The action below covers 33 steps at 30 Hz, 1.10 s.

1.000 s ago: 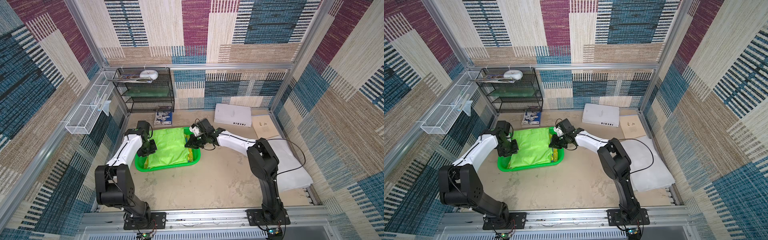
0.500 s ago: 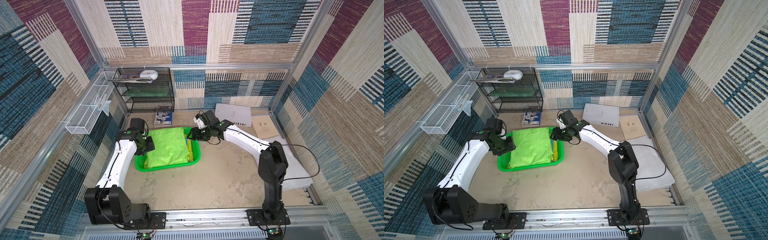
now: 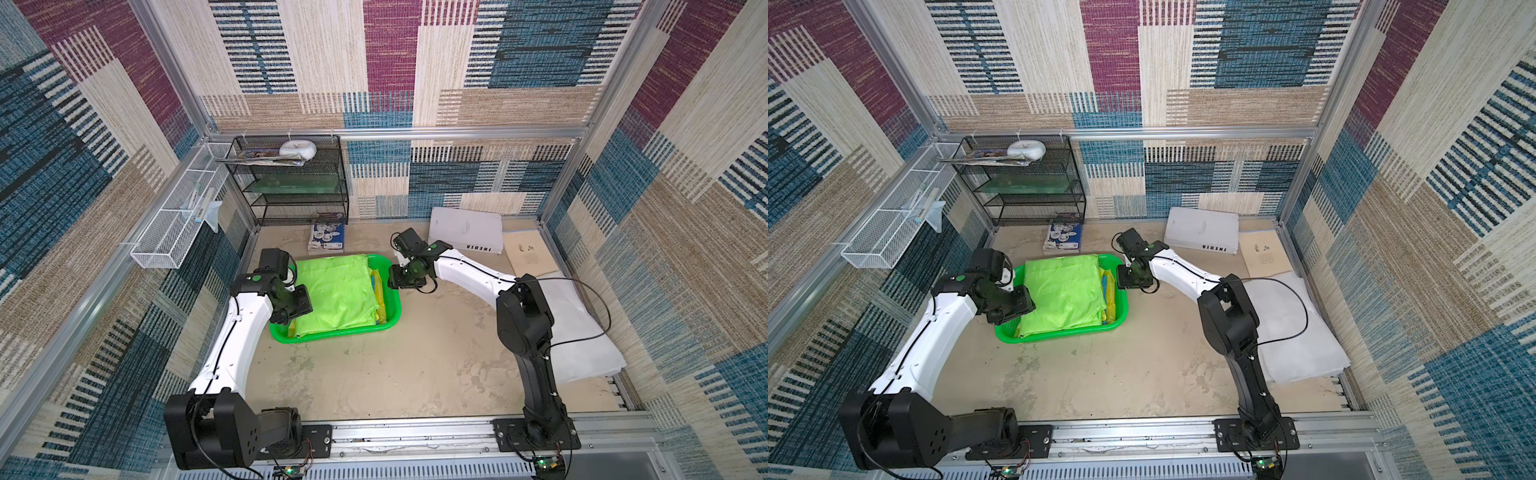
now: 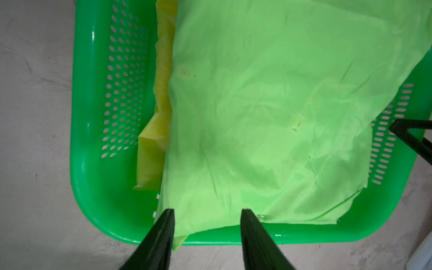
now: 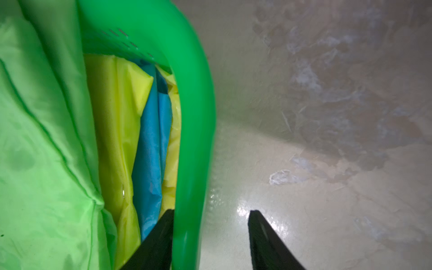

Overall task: Put the folded raincoat in the basket
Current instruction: Place the raincoat in the basket.

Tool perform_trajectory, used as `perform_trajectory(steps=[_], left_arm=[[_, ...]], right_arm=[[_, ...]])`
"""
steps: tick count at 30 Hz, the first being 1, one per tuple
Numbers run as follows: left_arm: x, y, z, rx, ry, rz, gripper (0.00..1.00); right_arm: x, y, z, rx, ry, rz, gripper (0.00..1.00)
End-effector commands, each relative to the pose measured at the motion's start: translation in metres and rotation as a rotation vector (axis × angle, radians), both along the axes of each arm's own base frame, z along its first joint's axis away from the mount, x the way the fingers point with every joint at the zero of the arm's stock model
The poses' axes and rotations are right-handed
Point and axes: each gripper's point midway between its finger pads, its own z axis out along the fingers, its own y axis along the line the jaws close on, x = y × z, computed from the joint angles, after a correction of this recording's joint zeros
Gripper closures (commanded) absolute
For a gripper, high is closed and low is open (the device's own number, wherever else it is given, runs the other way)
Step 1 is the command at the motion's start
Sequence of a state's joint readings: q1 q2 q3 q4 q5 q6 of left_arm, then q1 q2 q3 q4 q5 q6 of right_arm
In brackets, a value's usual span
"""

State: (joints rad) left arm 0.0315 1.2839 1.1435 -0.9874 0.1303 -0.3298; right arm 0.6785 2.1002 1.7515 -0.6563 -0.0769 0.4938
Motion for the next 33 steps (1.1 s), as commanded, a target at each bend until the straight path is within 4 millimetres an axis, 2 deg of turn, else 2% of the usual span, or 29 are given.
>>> perform_trajectory(steps=[1,4,6,9,12,14,17,20,21,23,25,28,33], left_arm=[[0.002,-0.005,0.004,-0.021,-0.034,-0.022,0.49],[0.000,-0.011,0.008,-0.052,-0.047,-0.047,0.49],[-0.001,-0.018,0.014,-0.094,-0.063,-0.054,0.49],[0.000,-0.040,0.027,-0.219,-0.100,-0.087,0.49],[0.002,-0.055,0.040,-0.246,-0.141,-0.121,0.49],[0.004,-0.069,0.049,-0.264,-0.163,-0.163,0.51],[0.010,-0.105,0.064,-0.327,-0.179,-0.258,0.54],[0.016,-0.148,0.072,-0.350,-0.188,-0.381,0.57],[0.020,-0.162,0.072,-0.357,-0.186,-0.416,0.59],[0.030,-0.185,0.071,-0.377,-0.184,-0.462,0.62],[0.043,-0.208,0.069,-0.422,-0.183,-0.496,0.65],[0.068,-0.233,0.062,-0.485,-0.174,-0.517,0.68],[0.108,-0.251,0.028,-0.426,-0.124,-0.508,0.73]], right_arm=[[-0.010,-0.042,-0.005,-0.140,-0.007,0.000,0.53],[-0.028,-0.095,-0.009,-0.241,0.005,-0.012,0.53],[-0.039,-0.127,-0.004,-0.246,0.003,-0.030,0.53],[-0.053,-0.160,0.011,-0.183,-0.004,-0.050,0.50],[-0.045,-0.186,0.038,-0.170,-0.101,-0.142,0.43],[-0.033,-0.195,0.060,-0.155,-0.163,-0.185,0.41],[-0.017,-0.182,0.087,-0.088,-0.184,-0.180,0.41],[-0.008,-0.148,0.098,0.055,-0.142,-0.109,0.44],[-0.007,-0.139,0.098,0.097,-0.118,-0.094,0.49],[-0.009,-0.107,0.099,0.251,-0.063,-0.033,0.63],[-0.009,-0.079,0.098,0.358,-0.022,0.012,0.66],[-0.005,-0.056,0.089,0.420,0.039,0.037,0.69],[0.014,-0.049,0.064,0.432,0.059,-0.020,0.71]])
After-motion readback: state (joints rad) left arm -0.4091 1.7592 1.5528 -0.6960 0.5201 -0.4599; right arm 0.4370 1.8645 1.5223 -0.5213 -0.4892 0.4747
